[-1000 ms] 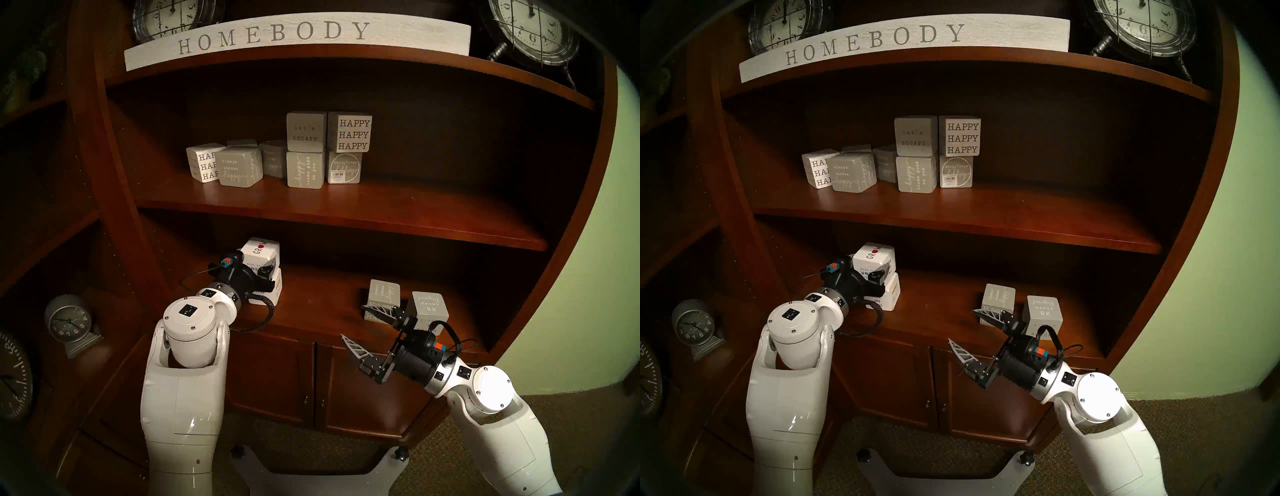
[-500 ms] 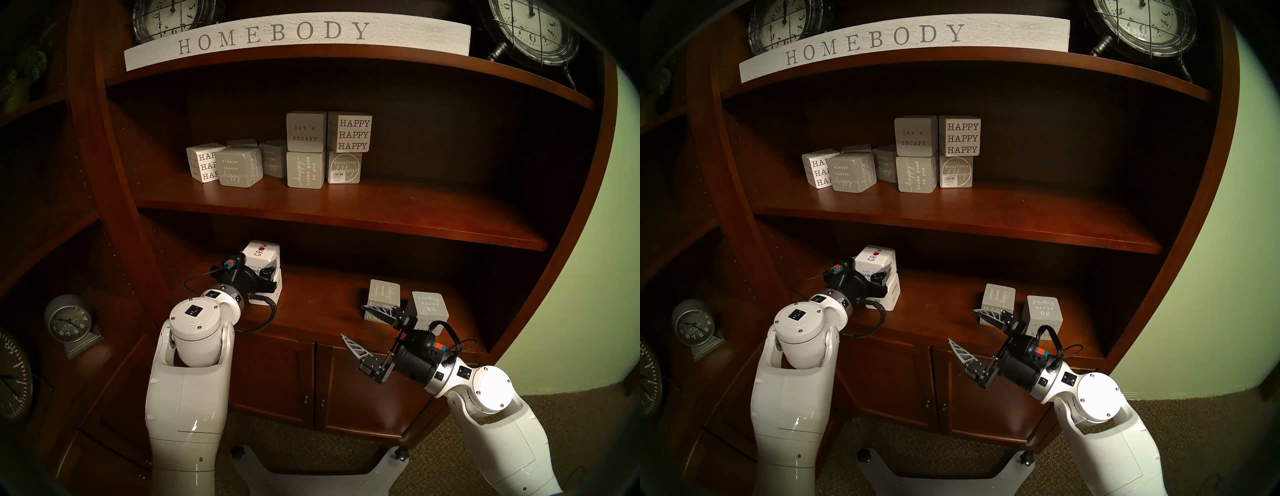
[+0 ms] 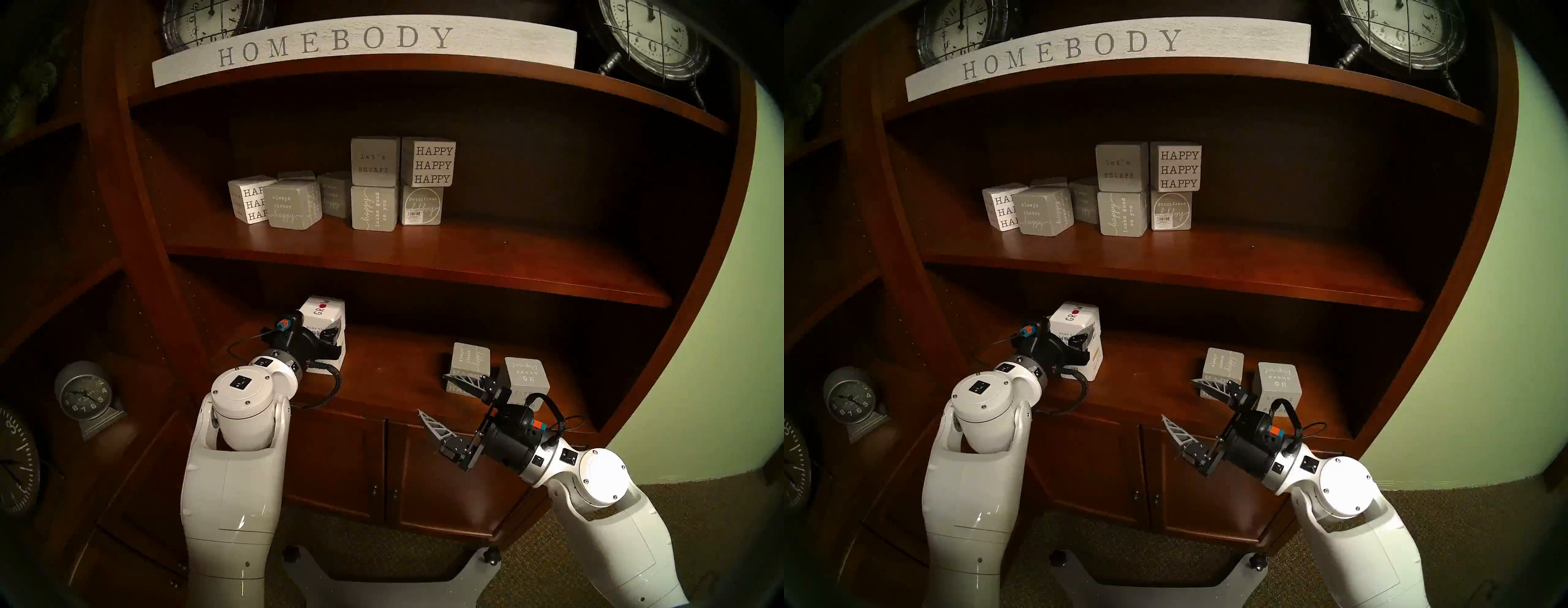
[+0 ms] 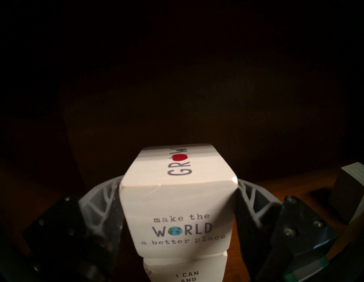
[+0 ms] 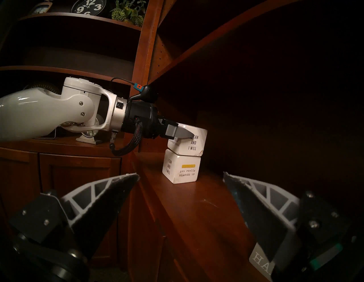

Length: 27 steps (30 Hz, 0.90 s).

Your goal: Stack four cubes vertically into two groups

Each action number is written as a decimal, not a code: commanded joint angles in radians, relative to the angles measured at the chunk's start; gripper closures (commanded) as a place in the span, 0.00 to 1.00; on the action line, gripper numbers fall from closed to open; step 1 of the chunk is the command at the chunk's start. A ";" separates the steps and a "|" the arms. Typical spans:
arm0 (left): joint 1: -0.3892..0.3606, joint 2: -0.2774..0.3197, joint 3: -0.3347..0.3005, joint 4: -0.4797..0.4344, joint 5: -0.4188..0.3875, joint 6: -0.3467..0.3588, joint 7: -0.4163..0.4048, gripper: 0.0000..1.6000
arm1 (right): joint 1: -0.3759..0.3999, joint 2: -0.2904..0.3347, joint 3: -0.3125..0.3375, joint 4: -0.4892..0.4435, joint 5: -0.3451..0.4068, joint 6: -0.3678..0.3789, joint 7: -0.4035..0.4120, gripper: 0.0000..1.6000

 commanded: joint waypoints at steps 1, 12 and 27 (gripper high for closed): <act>-0.005 0.004 0.002 -0.037 -0.010 -0.023 0.002 0.73 | 0.003 -0.002 -0.002 -0.017 0.003 0.002 0.001 0.00; 0.003 0.005 0.006 -0.042 -0.016 -0.027 0.008 0.37 | 0.003 -0.003 -0.002 -0.017 0.003 0.002 0.002 0.00; 0.008 0.010 0.000 -0.049 -0.050 -0.065 -0.012 0.00 | 0.003 -0.003 -0.002 -0.017 0.002 0.002 0.003 0.00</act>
